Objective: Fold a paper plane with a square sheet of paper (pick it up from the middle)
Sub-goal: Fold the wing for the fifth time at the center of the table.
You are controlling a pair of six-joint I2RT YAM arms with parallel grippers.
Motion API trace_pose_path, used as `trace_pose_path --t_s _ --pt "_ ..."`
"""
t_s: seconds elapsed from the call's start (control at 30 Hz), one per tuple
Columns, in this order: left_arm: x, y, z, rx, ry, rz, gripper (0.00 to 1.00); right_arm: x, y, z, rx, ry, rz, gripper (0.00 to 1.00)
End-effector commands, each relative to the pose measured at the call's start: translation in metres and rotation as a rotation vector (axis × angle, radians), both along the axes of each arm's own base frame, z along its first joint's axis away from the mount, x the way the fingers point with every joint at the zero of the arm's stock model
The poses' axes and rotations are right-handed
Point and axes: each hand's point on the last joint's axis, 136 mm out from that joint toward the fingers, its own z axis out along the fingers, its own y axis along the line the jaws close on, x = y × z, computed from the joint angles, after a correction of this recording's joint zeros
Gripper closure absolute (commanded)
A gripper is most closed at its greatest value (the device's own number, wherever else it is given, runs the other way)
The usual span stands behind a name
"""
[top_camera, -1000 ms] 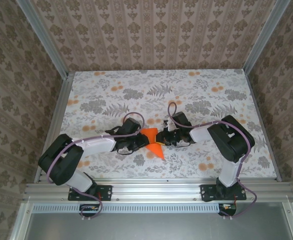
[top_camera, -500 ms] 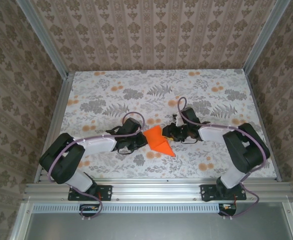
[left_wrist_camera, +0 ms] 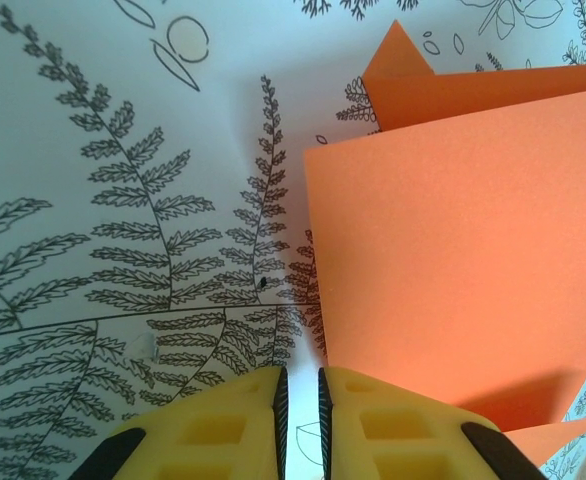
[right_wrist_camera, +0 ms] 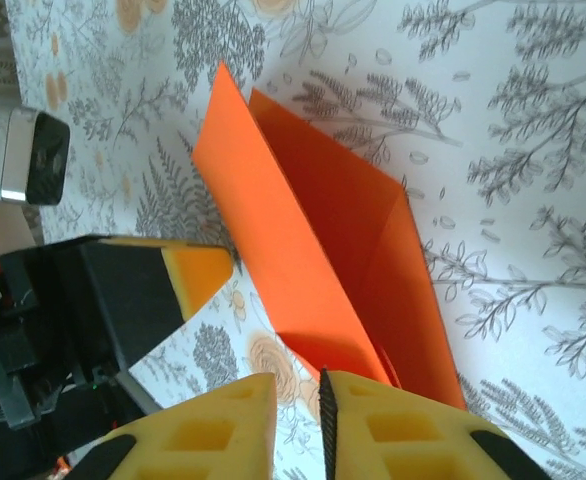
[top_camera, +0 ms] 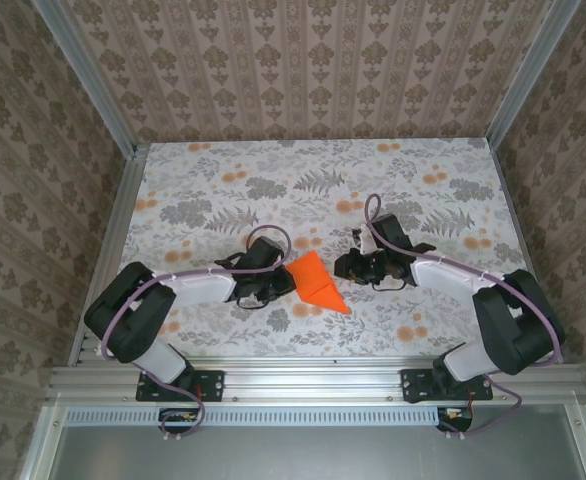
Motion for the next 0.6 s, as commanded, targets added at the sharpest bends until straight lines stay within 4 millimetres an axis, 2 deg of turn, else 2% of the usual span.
trace_pose_path --t_s 0.0,0.1,0.23,0.43,0.57 --pt "0.003 -0.006 0.009 -0.009 -0.029 -0.022 0.81 -0.021 0.014 0.000 0.076 0.042 0.083 0.83" --pt "0.003 -0.007 0.010 -0.012 -0.033 -0.029 0.81 -0.021 0.024 -0.006 0.086 0.062 0.114 0.86" --pt "0.003 -0.007 0.015 -0.012 -0.043 -0.036 0.80 -0.012 0.027 -0.018 0.073 0.079 0.107 0.86" --pt "0.003 -0.007 0.019 -0.014 -0.049 -0.041 0.77 -0.004 0.020 -0.044 0.007 0.109 0.077 0.86" --pt "0.002 -0.009 0.021 -0.022 -0.055 -0.057 0.74 0.001 0.014 -0.051 0.036 0.120 0.038 0.86"
